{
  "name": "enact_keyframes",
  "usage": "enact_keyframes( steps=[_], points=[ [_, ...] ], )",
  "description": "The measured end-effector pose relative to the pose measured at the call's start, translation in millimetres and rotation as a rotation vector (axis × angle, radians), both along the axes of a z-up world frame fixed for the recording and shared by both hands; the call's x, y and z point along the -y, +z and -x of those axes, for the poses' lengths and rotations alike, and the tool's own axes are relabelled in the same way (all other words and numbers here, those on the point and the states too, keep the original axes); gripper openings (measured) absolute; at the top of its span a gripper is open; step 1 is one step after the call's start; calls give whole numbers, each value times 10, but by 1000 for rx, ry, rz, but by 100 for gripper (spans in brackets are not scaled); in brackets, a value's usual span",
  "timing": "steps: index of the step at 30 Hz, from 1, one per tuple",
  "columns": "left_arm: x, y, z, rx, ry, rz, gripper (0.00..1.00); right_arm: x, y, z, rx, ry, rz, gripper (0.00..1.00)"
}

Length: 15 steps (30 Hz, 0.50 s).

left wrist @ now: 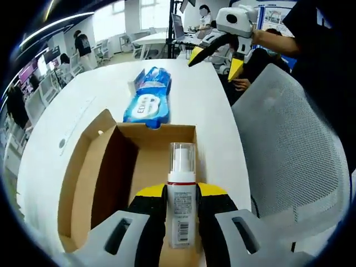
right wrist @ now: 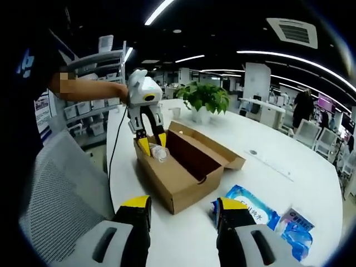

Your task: Operate the shoe box by opening the lid, removing the specified soft item, and placing it in the target area until the item is outside and the box remains undamaged.

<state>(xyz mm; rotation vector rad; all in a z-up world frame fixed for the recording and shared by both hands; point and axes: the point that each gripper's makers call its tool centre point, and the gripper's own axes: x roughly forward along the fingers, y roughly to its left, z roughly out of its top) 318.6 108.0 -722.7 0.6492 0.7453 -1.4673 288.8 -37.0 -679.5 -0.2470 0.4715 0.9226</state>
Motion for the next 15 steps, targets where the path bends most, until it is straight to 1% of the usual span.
enact_keyframes(
  steps=[6,15],
  points=[
    [161,129,90,4,-52,25,19,-132,6,47,4,45,-2,39],
    [351,266,247,7,-121,54,19,-322,26,98,16,100,-10,37]
  ],
)
